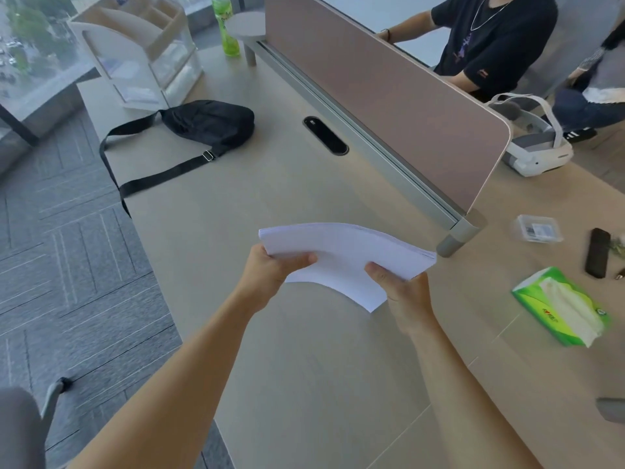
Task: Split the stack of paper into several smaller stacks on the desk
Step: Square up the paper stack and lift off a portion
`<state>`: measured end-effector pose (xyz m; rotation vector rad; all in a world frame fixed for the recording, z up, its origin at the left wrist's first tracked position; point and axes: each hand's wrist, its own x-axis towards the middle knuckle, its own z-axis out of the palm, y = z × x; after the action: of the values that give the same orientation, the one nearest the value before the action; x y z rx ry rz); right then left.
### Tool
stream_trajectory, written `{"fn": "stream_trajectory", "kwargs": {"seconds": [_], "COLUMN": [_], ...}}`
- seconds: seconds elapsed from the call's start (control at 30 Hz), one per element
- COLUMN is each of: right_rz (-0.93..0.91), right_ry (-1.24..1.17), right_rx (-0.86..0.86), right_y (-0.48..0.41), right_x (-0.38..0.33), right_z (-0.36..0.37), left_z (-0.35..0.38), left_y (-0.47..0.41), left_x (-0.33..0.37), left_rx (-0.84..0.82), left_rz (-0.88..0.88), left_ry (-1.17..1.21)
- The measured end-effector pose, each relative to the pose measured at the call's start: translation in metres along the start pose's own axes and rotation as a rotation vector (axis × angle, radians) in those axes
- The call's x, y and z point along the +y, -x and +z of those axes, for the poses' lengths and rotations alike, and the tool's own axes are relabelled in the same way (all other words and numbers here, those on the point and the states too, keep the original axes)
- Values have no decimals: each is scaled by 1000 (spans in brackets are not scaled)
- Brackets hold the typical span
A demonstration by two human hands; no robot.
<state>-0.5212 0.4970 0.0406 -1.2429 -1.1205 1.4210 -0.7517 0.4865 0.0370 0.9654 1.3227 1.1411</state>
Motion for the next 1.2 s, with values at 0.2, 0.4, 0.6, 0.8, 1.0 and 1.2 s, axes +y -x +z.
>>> {"fn": "stream_trajectory", "kwargs": {"seconds": [0.2, 0.4, 0.6, 0.8, 1.0, 1.2], "right_rz": [32, 37, 5, -77, -124, 102], "right_ry": [3, 68, 67, 8, -307, -584], "right_rx": [-9, -30, 52, 192, 363, 314], "right_y": [5, 7, 11, 18, 18, 1], "right_x": [3, 11, 10, -7, -36, -35], "right_z": [-5, -5, -2, -3, -13, -5], "left_z": [-3, 1, 5, 4, -19, -11], "left_y": [6, 12, 16, 18, 25, 32], "left_x": [-1, -3, 3, 23, 11, 5], "left_rx": [-11, 28, 65, 8, 118, -123], "left_rz": [-71, -86, -100, -54, -105, -264], "left_ry": [-9, -7, -11, 2, -110, 130]}}
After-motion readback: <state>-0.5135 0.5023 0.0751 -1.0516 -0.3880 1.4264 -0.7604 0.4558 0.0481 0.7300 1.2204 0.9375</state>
